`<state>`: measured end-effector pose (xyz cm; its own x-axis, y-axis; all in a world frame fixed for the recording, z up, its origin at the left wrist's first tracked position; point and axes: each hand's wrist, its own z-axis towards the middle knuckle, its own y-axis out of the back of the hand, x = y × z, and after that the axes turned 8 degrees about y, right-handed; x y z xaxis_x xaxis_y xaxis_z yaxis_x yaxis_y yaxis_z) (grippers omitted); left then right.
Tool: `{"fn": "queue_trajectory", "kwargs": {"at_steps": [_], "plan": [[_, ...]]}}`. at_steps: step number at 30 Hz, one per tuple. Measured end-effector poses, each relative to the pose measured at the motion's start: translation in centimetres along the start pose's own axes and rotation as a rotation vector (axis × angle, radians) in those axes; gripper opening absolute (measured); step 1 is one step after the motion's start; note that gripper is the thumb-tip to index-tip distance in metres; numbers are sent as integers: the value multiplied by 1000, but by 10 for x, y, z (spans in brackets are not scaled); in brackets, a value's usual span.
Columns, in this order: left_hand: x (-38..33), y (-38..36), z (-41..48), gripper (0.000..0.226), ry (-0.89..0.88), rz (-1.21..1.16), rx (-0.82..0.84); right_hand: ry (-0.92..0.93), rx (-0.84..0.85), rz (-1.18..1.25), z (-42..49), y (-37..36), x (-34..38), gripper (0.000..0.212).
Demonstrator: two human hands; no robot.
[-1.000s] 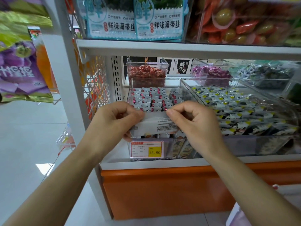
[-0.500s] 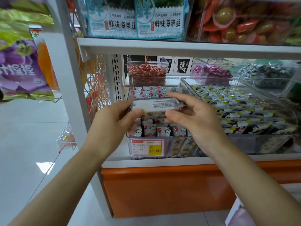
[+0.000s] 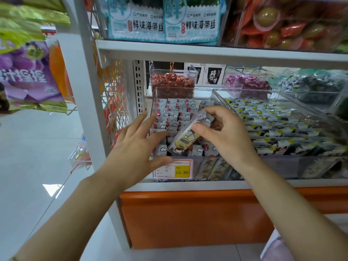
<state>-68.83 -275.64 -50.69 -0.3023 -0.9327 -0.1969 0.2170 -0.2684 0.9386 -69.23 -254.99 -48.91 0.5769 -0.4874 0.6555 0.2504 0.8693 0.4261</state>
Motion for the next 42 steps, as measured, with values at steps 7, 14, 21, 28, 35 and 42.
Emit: {"fn": "queue_trajectory", "kwargs": {"at_steps": [7,14,21,28,35,42], "plan": [[0,-1,1,99,-2,-56,22,152,122,-228,-3,-23,5,28],[1,-1,1,100,-10,-71,44,324,394,-649,-5,-32,-3,32],[3,-4,4,94,-18,-54,33,188,280,-583,30,-30,-11,18],[1,1,3,98,5,-131,-19,219,331,-531,37,-39,-9,11],[-3,10,3,73,38,-259,-252,0,-183,140,27,-4,4,14],[-15,9,4,27,51,-511,-271,-294,-336,725,4,-4,8,16]]}}
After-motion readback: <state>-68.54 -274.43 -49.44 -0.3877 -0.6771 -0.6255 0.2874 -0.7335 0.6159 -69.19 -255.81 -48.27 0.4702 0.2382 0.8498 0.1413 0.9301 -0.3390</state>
